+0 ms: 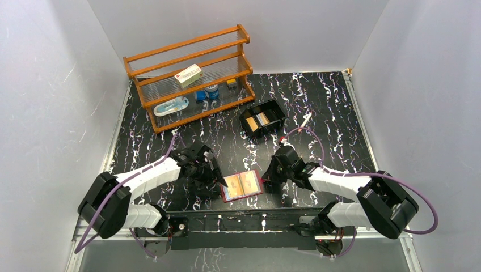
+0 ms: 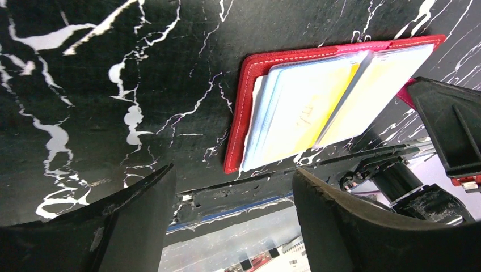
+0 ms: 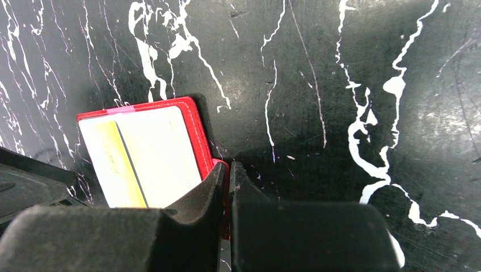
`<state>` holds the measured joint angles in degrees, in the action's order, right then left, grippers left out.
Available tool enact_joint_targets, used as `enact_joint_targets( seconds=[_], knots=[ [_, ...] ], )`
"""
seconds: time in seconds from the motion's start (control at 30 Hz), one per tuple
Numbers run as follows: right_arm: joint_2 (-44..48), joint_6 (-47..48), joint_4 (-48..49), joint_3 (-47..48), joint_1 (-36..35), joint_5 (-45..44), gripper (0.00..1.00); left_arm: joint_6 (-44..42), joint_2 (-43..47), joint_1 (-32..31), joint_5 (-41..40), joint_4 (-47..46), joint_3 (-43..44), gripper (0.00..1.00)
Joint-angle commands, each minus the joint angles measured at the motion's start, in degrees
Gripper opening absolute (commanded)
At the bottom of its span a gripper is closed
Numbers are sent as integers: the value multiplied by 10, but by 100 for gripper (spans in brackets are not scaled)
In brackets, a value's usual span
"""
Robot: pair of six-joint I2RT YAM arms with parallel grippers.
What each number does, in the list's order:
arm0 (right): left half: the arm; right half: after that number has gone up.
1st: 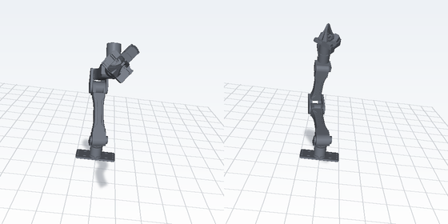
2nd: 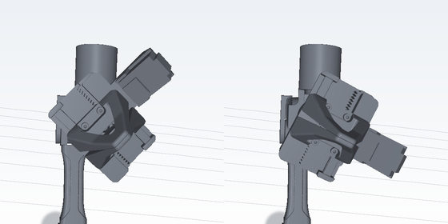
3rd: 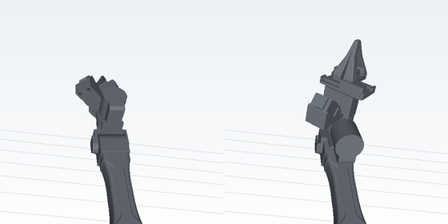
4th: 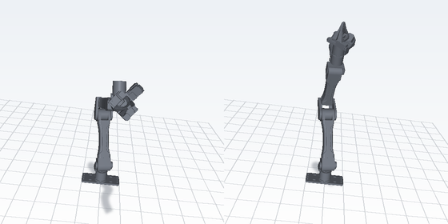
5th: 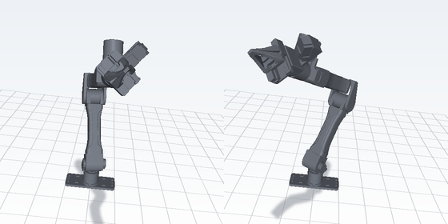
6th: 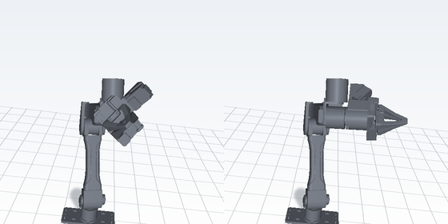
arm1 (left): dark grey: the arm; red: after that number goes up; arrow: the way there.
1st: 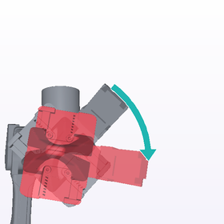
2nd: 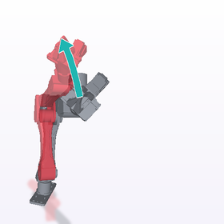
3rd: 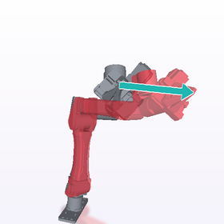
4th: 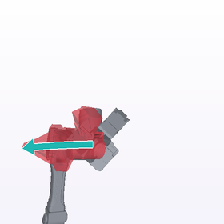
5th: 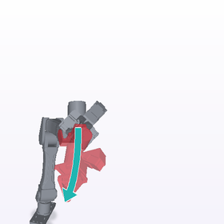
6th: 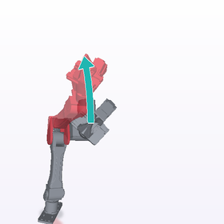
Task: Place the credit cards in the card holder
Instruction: Close the card holder at the center of the board.
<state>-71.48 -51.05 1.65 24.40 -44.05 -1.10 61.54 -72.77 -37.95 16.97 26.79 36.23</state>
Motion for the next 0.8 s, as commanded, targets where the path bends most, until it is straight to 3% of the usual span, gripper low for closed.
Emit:
enact_joint_targets(
  seconds=[0.0, 0.3, 0.77],
  knots=[
    [10, 1, -11, -16, -1, -28, 6, 36, -13, -18, 0, -25, 1, 73],
    [18, -6, 4, -26, -2, -17, 6, 75, -44, -58, -7, -142, -28, 73],
    [8, -8, 28, -33, -2, 0, 5, 64, -22, -70, -9, -227, -25, 72]
  ],
)
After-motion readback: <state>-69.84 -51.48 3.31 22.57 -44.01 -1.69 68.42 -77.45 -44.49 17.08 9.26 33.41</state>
